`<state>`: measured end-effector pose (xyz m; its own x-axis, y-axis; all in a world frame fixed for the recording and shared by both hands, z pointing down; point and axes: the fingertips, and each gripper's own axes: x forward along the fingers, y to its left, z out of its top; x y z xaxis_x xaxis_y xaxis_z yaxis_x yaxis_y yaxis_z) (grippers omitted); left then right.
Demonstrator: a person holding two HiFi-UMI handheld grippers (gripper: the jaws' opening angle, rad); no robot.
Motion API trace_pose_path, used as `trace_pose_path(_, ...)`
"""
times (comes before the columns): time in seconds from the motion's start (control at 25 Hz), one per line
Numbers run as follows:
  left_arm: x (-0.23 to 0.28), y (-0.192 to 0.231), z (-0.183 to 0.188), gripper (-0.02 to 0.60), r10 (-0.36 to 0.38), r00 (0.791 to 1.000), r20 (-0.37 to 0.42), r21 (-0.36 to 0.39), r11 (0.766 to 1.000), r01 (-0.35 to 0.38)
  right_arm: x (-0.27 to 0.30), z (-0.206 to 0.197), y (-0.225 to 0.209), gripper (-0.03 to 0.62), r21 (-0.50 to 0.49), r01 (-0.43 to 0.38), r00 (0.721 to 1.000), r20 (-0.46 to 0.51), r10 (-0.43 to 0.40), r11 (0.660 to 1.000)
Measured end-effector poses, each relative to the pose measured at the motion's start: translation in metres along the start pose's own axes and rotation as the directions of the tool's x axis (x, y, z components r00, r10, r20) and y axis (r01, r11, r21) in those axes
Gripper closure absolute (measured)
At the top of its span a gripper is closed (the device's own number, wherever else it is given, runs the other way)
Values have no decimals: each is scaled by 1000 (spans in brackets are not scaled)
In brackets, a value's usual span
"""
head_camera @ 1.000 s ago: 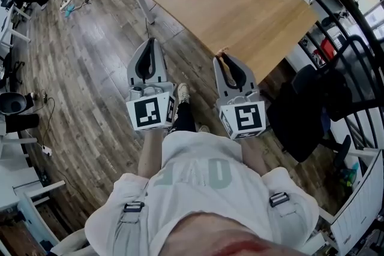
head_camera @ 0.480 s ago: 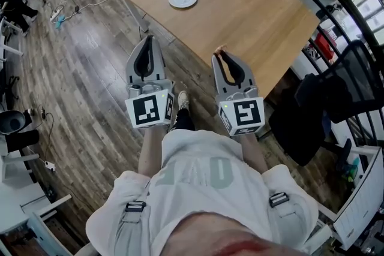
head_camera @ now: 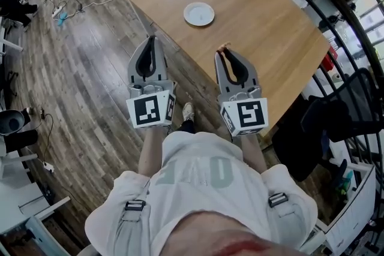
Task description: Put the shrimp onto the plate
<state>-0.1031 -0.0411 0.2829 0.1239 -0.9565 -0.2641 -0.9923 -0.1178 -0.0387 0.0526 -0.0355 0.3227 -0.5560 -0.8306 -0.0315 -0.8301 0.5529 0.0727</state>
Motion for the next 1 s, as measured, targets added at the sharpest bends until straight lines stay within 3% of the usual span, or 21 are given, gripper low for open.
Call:
trace_pose_path(0.44,62,78,-31,575,-7,1000,-23,-41,999,6,98,-6,8,531,-13,18,999,-33,-18,1000)
trace_pose_path(1.0,90,106,-56,575,-28,999,-28,-95,995,25,143,1,-11,531,-69,99,994,-39,-102,993)
